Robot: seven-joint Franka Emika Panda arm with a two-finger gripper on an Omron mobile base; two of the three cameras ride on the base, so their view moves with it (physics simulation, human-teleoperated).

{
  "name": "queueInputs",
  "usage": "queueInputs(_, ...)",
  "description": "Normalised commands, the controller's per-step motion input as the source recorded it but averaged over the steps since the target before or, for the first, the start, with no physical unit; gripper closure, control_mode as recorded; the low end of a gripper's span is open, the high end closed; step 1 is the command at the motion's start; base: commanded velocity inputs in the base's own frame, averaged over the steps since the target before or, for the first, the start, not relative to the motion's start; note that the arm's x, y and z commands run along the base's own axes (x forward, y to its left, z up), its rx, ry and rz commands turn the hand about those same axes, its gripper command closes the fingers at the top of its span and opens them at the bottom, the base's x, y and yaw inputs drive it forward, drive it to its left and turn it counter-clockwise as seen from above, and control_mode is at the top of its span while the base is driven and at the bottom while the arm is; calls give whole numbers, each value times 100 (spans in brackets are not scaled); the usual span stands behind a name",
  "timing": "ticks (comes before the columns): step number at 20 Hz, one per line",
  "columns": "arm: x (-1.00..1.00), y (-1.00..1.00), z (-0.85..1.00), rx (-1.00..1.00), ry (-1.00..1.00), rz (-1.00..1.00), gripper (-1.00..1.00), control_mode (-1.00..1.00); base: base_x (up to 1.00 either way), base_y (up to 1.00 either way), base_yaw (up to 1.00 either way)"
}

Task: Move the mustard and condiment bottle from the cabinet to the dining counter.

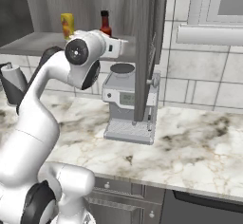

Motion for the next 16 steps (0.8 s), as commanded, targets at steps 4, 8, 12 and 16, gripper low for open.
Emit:
queueInputs(4, -100, 13, 34, -10, 0, 3, 100, -100, 0, 0, 0)
queueInputs(8, -100, 3, 18, -15, 0, 1, 100, -100, 0, 0, 0)
queueInputs(12, -100, 9, 0, -11, 0, 0, 100, -100, 0, 0, 0)
queueInputs(16, -100, 1, -1, -2, 0, 0, 100, -100, 0, 0, 0)
